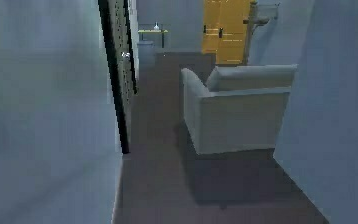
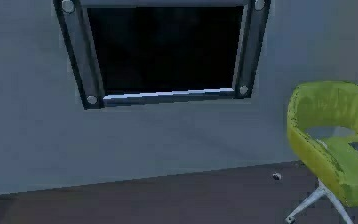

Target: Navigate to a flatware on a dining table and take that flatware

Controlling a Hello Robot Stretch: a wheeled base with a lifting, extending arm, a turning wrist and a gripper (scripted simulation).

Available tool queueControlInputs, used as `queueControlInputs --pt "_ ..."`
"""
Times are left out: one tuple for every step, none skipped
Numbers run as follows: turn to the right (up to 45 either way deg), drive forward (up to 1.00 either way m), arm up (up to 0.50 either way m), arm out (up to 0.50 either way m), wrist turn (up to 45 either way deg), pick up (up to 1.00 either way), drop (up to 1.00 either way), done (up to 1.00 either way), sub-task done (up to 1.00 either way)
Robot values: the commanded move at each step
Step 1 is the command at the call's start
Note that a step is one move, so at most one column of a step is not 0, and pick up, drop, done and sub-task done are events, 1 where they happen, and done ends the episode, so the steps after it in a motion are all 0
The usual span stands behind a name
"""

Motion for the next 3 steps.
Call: queueControlInputs --pt "0.0 1.0 0.0 0.0 0.0 0.0 0.0 0.0 0.0" --pt "0.0 1.0 0.0 0.0 0.0 0.0 0.0 0.0 0.0" --pt "-3.0 0.0 0.0 0.0 0.0 0.0 0.0 0.0 0.0"
